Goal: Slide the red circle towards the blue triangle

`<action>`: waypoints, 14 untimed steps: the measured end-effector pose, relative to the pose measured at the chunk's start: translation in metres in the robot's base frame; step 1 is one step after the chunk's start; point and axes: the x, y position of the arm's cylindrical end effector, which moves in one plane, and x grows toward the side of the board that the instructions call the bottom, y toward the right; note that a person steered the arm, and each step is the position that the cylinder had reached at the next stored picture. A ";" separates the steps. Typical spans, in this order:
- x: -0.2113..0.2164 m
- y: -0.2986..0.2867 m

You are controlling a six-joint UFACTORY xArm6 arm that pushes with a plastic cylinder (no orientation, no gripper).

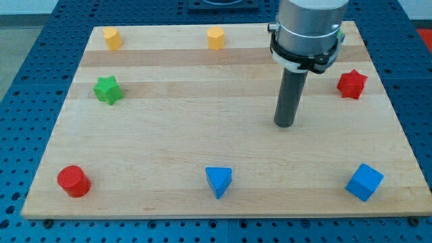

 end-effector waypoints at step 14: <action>0.129 -0.392</action>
